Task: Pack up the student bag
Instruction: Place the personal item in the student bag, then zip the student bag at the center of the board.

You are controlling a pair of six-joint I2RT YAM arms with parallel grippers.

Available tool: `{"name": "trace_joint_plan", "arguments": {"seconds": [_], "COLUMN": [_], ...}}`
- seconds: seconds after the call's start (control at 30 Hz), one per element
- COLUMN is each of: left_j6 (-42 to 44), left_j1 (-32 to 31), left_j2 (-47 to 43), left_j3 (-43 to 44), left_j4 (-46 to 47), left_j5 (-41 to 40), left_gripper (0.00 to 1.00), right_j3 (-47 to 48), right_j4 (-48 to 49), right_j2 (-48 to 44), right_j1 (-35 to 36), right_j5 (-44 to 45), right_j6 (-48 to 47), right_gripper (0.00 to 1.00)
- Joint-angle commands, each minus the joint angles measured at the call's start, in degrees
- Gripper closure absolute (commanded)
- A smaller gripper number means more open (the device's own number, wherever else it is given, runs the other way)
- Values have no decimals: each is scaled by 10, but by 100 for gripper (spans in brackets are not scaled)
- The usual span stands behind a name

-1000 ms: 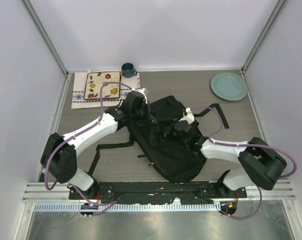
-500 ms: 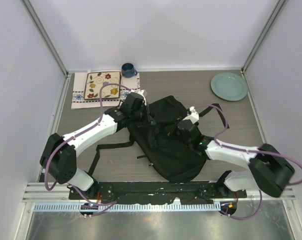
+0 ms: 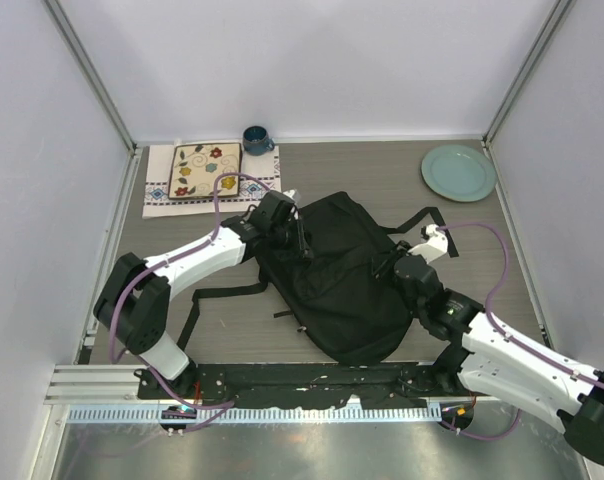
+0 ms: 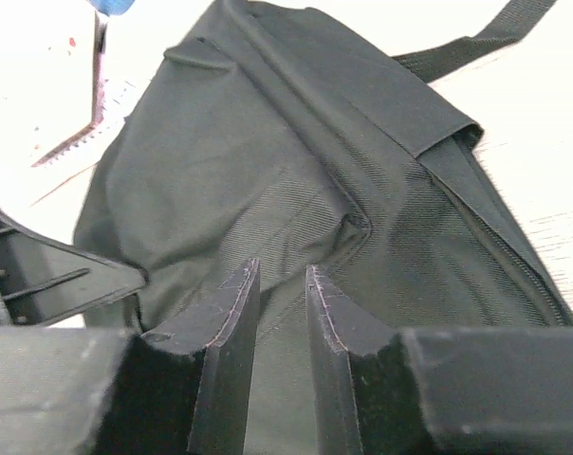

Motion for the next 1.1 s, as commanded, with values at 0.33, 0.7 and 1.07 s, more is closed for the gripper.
{"name": "trace_joint_plan", "arguments": {"seconds": [0.33,0.7,1.07], "left_j6": [28,-52,-123], "left_j1": [-5,-4,-4], "left_j2": [-155,-283,-349], "left_j3": [-16,-163,-250], "left_j4": [-77,-74,-34], "left_j5": [-122,-173,-158], "left_gripper": [18,9,6], "right_j3": [98,126,153], "right_j4": [28,47,63], "right_j2": [131,168,203], "right_j1": [-3,-3,-4], "right_j5": [-109,-208,-275], "right_j6": [-90,-119,-136], "right_gripper": [62,61,55]}}
